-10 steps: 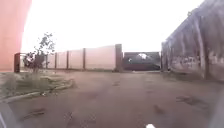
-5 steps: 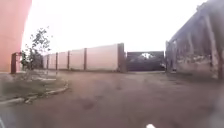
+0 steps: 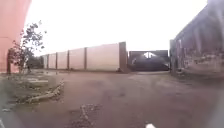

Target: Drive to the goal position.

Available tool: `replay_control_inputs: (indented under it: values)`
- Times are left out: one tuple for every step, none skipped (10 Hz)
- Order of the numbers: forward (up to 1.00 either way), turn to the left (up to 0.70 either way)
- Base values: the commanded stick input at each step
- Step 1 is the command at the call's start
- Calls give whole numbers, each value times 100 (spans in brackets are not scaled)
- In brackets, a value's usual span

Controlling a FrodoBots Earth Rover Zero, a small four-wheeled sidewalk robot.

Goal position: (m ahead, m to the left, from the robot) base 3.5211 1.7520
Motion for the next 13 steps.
replay_control_inputs:
  values:
    - [100,24]
    - [100,25]
    - [100,25]
    - [100,24]
    - [100,24]
    - [100,23]
    - [100,23]
    - [100,23]
    - [100,36]
    - [100,40]
    - [100,40]
    - [100,40]
    - [100,40]
